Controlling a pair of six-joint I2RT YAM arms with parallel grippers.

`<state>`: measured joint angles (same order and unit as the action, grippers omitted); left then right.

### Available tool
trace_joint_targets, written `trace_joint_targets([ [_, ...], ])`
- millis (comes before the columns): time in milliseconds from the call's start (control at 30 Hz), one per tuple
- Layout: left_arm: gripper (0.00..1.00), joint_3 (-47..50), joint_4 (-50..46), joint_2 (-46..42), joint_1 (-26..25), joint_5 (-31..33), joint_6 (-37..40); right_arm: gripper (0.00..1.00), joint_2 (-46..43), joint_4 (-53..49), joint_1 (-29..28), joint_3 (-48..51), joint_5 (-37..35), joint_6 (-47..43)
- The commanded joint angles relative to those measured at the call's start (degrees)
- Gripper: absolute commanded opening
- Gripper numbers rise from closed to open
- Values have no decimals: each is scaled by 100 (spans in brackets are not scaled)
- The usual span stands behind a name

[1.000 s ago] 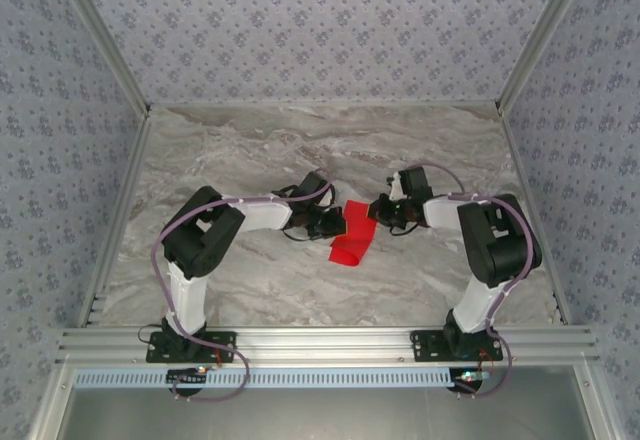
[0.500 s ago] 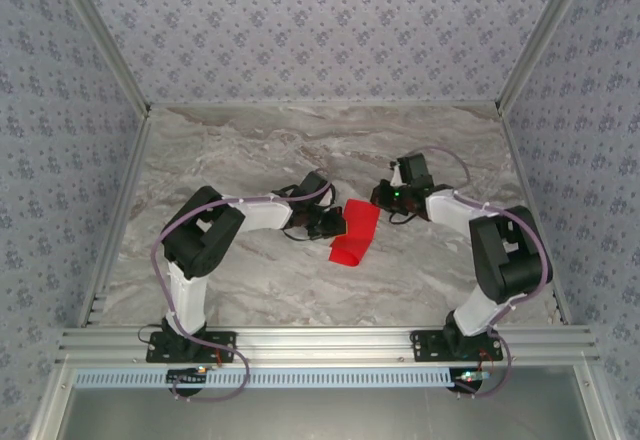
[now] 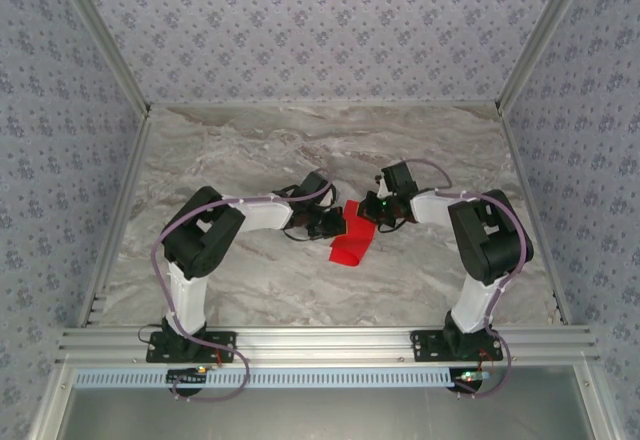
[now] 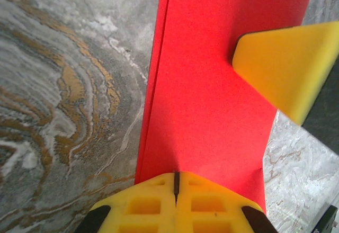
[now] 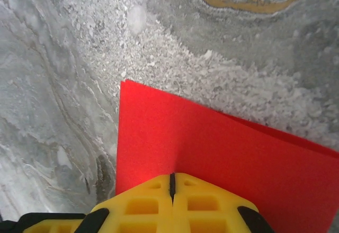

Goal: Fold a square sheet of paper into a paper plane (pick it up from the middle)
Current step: Fold the square sheet of paper in half at the center of the table.

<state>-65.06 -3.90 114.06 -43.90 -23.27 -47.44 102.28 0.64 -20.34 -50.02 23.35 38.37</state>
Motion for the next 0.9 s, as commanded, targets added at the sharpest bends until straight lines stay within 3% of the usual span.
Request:
trace_joint_targets([
  [0,0,500,-1497,643,-15,919,29,0,207,51,294,-38,-146,101],
  [433,0,551,-1439,652,-26,916,10,0,211,-532,1084,-592,-718,-183],
  [667,0,538,-1425,659,-30,912,14,0,-742,-706,947,-210,-475,-472],
  [867,0,530,-1396,678,-22,912,23,0,-1502,-704,487,601,334,-279],
])
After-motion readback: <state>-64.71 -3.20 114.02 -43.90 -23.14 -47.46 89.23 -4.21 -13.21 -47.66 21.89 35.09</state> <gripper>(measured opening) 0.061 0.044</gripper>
